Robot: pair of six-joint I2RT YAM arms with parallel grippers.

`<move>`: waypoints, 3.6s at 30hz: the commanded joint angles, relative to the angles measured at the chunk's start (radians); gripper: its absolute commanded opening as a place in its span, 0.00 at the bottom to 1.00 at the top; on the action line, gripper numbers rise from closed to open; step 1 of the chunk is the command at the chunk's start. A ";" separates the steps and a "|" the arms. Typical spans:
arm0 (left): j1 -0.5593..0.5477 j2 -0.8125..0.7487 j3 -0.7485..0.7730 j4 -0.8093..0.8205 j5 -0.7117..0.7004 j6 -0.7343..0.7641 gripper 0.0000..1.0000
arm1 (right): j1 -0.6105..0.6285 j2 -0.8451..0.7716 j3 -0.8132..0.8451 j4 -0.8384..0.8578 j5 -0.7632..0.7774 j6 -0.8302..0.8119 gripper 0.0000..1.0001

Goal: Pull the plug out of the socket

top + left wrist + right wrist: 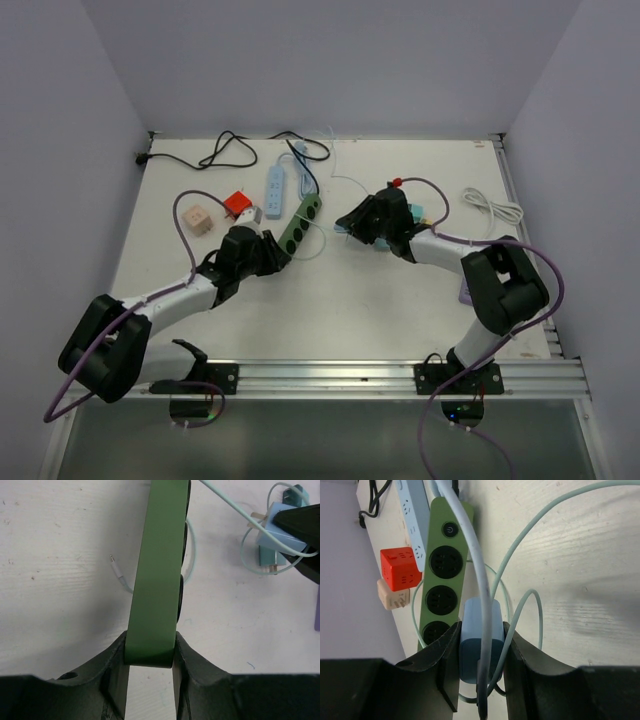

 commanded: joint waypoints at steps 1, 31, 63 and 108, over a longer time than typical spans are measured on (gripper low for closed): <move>0.034 0.005 -0.007 0.084 0.019 -0.066 0.00 | -0.033 -0.014 -0.009 0.043 -0.015 -0.004 0.00; 0.057 0.557 0.458 0.207 0.174 -0.081 0.51 | -0.255 0.147 0.316 -0.333 -0.079 -0.300 0.61; 0.057 0.031 0.505 -0.316 0.144 0.187 0.78 | -0.350 -0.482 0.212 -0.743 0.280 -0.702 0.93; -0.164 -0.468 0.349 -0.412 -0.182 0.480 1.00 | -0.614 -0.267 0.038 -0.698 0.409 -0.844 0.95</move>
